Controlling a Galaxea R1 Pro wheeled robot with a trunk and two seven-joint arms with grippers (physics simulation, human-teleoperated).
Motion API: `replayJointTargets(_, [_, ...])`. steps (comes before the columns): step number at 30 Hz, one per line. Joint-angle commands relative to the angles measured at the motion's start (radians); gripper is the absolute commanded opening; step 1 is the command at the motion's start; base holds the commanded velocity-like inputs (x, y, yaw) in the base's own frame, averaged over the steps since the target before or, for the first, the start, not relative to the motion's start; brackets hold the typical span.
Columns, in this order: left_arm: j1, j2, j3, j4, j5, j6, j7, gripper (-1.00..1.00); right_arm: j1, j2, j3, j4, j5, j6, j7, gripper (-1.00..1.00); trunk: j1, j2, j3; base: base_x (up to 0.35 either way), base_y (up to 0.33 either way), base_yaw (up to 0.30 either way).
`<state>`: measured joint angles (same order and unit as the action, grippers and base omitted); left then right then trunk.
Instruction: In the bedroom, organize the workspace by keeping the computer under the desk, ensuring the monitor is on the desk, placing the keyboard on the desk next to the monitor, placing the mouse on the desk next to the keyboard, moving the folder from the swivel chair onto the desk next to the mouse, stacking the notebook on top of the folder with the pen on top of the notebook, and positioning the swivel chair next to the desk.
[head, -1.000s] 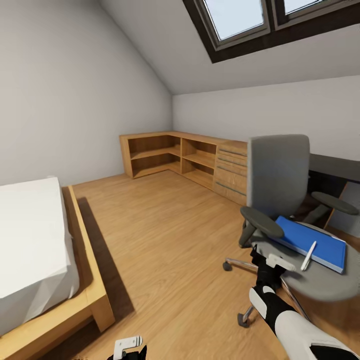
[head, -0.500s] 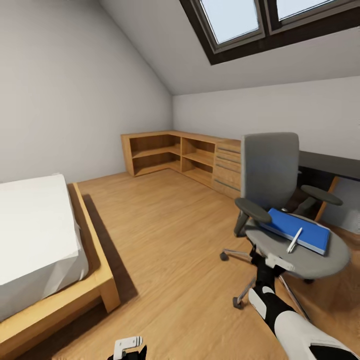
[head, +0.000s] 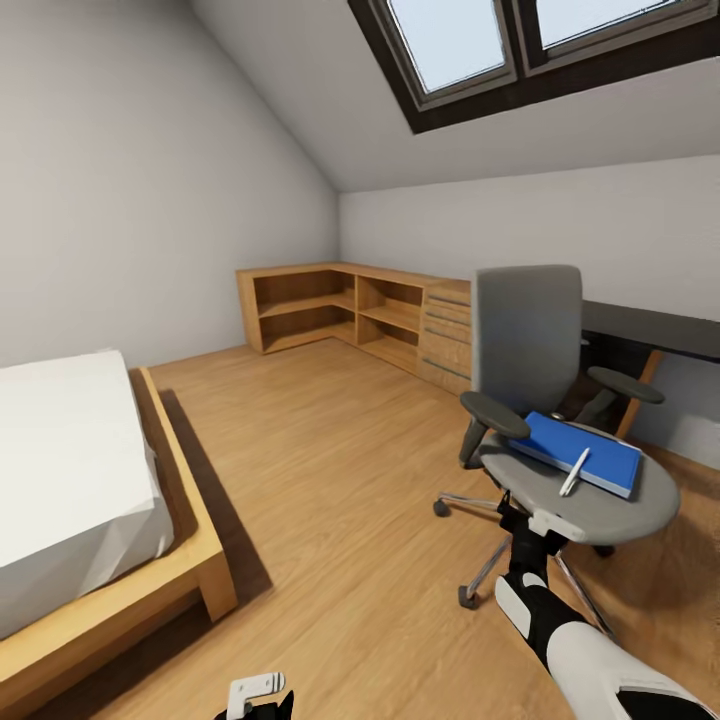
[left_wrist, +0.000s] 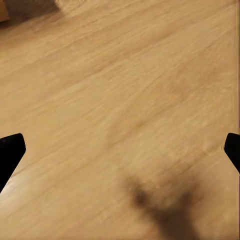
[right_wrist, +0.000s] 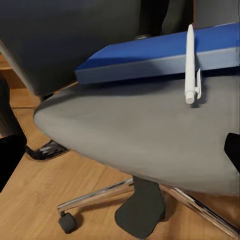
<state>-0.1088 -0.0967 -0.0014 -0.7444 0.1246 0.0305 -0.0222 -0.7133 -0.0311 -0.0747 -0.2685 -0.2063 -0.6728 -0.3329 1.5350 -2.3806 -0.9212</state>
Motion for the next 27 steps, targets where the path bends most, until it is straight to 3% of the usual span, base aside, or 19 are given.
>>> replayJointTargets(1, [0.000, 0.000, 0.000, -0.001, 0.010, 0.003, -0.002, 1.00, -0.001, 0.000, -0.002, 0.001, -0.002, -0.004, 0.002, 1.00, 0.000, 0.000, 0.000, -0.002, 0.000, -0.159])
replayJointTargets(27, [0.000, 0.001, 0.000, -0.001, 0.009, 0.002, -0.003, 1.00, -0.001, 0.000, -0.002, 0.000, -0.004, -0.004, 0.000, 1.00, 0.000, 0.000, 0.025, 0.000, 0.000, -0.174])
